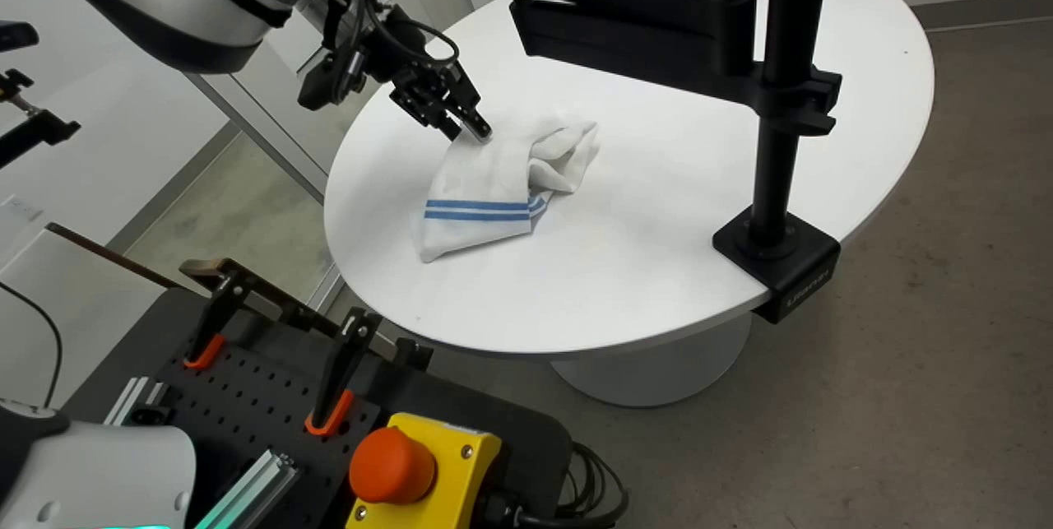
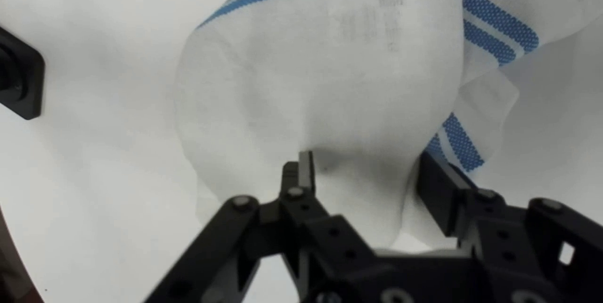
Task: Pick the cloth and put it on the table
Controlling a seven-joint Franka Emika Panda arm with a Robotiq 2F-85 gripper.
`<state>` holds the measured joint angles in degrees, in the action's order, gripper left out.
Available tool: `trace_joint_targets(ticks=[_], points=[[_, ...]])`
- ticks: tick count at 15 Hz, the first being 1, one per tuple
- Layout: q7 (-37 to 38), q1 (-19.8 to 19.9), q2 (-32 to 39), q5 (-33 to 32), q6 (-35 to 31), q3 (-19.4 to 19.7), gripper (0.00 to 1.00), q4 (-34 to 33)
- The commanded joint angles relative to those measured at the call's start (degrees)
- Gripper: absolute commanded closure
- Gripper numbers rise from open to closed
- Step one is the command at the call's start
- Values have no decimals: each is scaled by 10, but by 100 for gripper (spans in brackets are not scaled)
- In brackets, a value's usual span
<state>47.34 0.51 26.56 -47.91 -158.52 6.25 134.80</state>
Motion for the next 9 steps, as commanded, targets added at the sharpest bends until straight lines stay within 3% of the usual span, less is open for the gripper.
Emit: trace_joint_targets(ticks=[1,2,3,5,6,7,9], points=[[13,-1,19,-6,-28,2,11,-11],[1,9,22,11,-34,-8,2,-8],[-77,15,-46,86,-8,-13,1,27],[-151,33,-77,178,5,-32,0,39],[-165,71,-96,194,22,-70,0,40],[-221,50,-119,264,31,-54,0,44],[-286,47,-162,346,68,-55,0,42]])
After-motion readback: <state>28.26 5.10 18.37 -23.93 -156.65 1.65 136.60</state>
